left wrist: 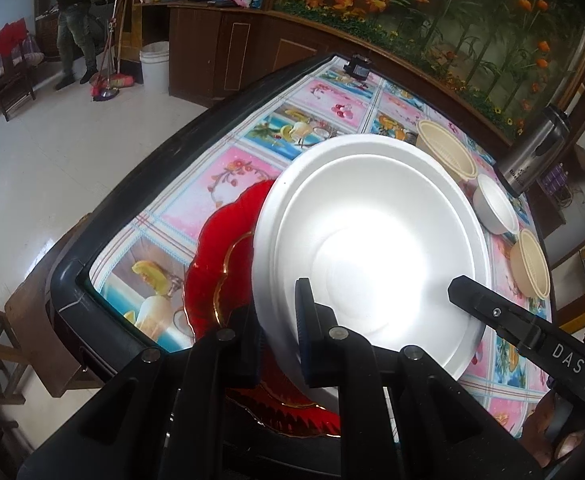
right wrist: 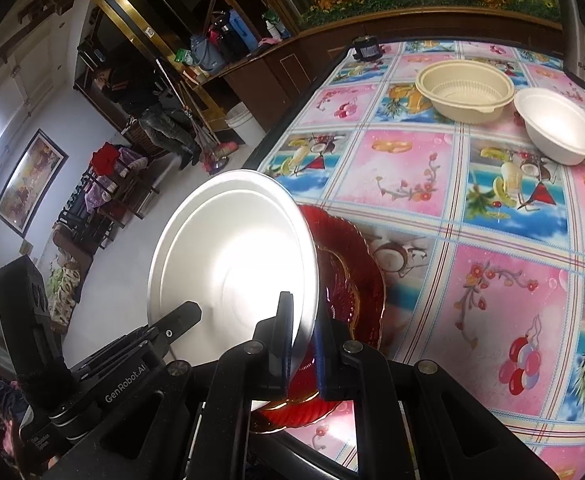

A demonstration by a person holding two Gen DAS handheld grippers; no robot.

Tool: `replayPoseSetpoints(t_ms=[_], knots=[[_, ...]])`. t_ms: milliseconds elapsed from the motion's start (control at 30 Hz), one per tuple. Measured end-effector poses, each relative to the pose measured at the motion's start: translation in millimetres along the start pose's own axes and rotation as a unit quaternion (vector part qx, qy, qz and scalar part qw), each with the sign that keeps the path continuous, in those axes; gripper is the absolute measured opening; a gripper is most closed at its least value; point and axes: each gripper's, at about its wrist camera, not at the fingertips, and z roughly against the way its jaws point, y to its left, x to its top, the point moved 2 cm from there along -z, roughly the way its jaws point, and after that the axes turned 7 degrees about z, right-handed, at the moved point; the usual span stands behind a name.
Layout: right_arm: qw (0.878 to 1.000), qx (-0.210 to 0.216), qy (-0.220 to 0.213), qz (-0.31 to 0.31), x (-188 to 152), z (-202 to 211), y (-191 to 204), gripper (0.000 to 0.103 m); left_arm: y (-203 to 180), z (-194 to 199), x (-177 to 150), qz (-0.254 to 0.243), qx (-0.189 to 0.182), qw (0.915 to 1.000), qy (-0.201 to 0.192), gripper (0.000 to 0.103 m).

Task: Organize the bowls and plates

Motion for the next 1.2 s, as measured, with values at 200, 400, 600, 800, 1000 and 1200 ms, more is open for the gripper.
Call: replayPoseSetpoints(t_ms=[200,400,600,800,1000,1200], knots=[[1.000,0.004,0.016,-0.002,-6.6,-10.7,-5.7,0.008,5.7,-8.1,-8.1,0.002,0.007,0.9998,0.018,0.012],[1.000,0.007,0.029,-0.006,-10.5,-18.9,-8.5,0.008,9.7,-6.9,-11.9,0.005,0.011,0.9997,0.023,0.012],[0.999,0.008,0.037,-0.004,-11.1,-24.1,-7.6,0.008,12.6,-9.8,-14.5,0.006,0.016,0.9995,0.027,0.012],[0.999,0.007,0.044,-0.004,-11.4,-29.9,-7.7,0.008,16.2,-10.8,-15.3,0.008,0.018,0.9993,0.031,0.012],[0.999,0.006,0.046,-0.003,-11.6,-31.5,-6.6,0.008,18.0,-9.1,-15.1,0.007,0.017,0.9994,0.030,0.012],[0.999,0.005,0.046,-0.002,-11.8,-31.9,-4.5,0.008,18.3,-8.4,-15.3,0.008,0.018,0.9993,0.031,0.012]])
